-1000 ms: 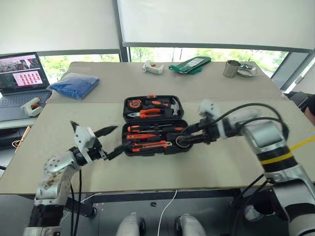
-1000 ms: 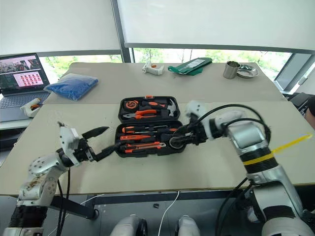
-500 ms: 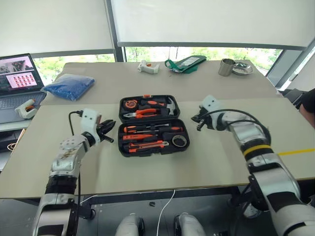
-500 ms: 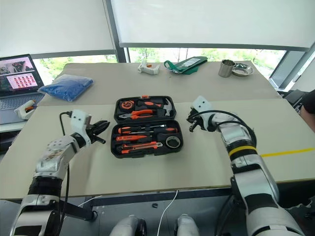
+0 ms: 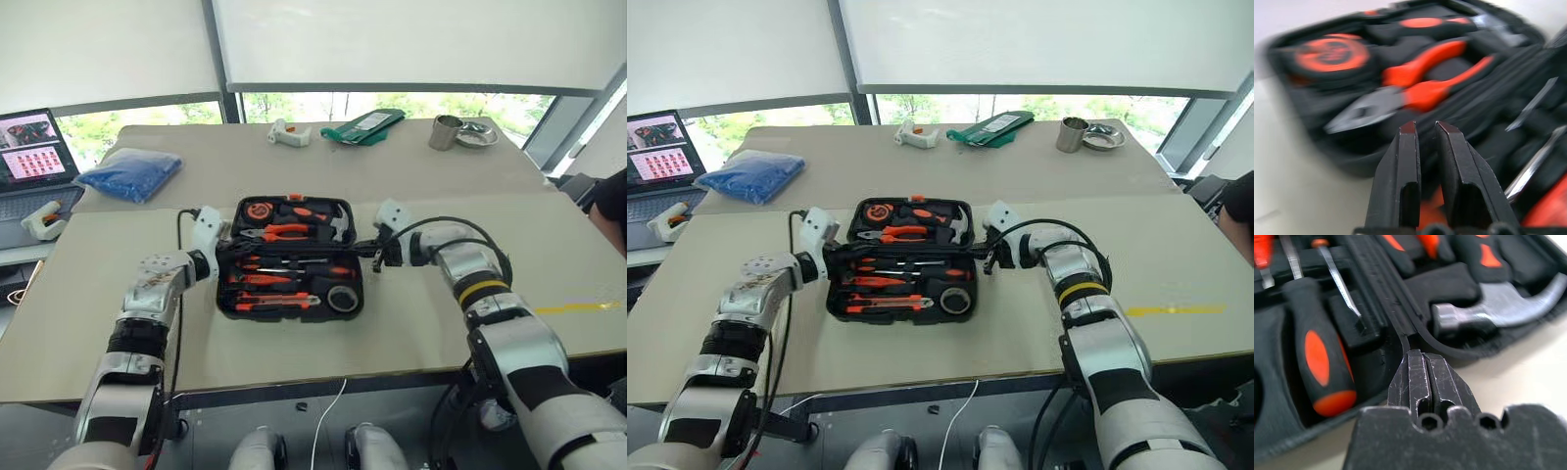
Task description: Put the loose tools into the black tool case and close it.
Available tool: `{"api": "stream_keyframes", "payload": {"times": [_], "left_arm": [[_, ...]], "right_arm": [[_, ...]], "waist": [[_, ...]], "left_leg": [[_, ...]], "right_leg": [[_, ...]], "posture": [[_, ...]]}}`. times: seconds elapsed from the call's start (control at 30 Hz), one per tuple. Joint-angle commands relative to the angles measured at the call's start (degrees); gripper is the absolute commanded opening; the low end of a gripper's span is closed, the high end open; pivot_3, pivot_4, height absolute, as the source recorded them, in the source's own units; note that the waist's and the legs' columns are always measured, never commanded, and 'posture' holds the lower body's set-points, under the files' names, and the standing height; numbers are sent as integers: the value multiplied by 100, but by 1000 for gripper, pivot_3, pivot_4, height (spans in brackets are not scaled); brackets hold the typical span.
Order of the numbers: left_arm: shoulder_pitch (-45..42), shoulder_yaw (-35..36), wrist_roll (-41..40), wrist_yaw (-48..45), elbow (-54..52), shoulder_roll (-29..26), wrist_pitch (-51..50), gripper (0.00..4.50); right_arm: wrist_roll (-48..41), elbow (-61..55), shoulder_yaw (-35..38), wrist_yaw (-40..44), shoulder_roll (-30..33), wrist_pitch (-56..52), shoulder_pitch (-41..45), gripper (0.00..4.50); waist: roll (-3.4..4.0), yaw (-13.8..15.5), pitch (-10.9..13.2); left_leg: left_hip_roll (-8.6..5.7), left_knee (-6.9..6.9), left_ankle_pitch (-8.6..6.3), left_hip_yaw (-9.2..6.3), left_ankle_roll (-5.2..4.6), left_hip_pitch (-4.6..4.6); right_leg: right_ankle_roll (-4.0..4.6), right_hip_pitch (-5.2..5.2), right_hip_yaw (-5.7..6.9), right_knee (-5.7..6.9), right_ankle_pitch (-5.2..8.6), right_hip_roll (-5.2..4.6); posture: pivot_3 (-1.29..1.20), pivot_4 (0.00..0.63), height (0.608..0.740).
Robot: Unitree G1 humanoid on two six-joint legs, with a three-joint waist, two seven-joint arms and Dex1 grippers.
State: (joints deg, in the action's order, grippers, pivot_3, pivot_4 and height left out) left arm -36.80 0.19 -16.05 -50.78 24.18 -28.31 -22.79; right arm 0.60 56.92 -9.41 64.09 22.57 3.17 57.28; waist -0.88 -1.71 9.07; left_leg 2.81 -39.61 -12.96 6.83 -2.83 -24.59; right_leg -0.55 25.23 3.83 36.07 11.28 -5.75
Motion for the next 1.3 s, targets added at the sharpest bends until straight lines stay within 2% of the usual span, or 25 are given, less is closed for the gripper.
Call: {"api": "stream_keyframes", "payload": {"times": [0.03, 0.23, 0.37, 0.6, 0.83, 0.9, 1.07, 1.3], "left_arm": [[337, 83, -223, -114, -620, -62, -366, 681], [530, 705, -418, 406, -928, 32, 86, 681], [378, 1007, -326, 621, -698, -213, 208, 681], [147, 657, 374, 997, 88, -545, 338, 681], [-203, 336, 562, 816, 863, -178, 695, 681], [-335, 242, 604, 609, 1158, -78, 885, 681], [-361, 106, 452, -146, 1064, 43, 930, 681], [209, -76, 179, -801, -108, 74, 307, 681]], "right_arm": [[-144, -1094, 90, 244, 347, -468, -536, 0], [-209, -2341, 173, 115, 655, -1110, -1256, 0], [-203, -2556, 185, -181, 633, -1258, -1338, 0], [53, -2085, 161, -1078, 420, -1023, -1036, 0], [270, -1131, 57, -1513, 131, -551, -632, 0], [289, -860, 57, -1502, 40, -336, -549, 0], [135, -758, 75, -953, -1, -219, -549, 0], [-67, -1969, 227, -371, 565, -610, -1210, 0]], "waist": [[0, 3, 0], [-1, 35, 1], [-1, 37, 1], [-1, 70, 1], [-1, 130, 1], [-1, 128, 1], [-1, 131, 1], [-1, 142, 1]], "left_leg": [[0, 0, 0, -1, 0, 0], [2, -3, -16, -6, -28, 6], [4, -5, -7, -12, -16, 19], [2, -3, -3, -10, -10, 24], [1, -4, -5, 0, -13, 15], [0, -5, -5, 3, -14, 15], [-1, -5, -5, 10, -15, 13], [0, -6, -10, -1, -20, -3]], "right_leg": [[0, 0, 1, -1, 0, 0], [8, 2, -4, 3, -5, -7], [15, -3, -6, 4, -10, 3], [20, -6, -10, 3, -12, 12], [20, -6, -2, 0, -12, 10], [20, -7, -2, 0, -12, 9], [19, -8, -2, -1, -11, 9], [7, -3, 1, -7, -5, 1]], "posture": [[0, 150, 740], [0, 150, 740], [0, 150, 740], [0, 150, 740], [0, 150, 740], [0, 150, 740], [0, 150, 740], [0, 150, 740]]}}
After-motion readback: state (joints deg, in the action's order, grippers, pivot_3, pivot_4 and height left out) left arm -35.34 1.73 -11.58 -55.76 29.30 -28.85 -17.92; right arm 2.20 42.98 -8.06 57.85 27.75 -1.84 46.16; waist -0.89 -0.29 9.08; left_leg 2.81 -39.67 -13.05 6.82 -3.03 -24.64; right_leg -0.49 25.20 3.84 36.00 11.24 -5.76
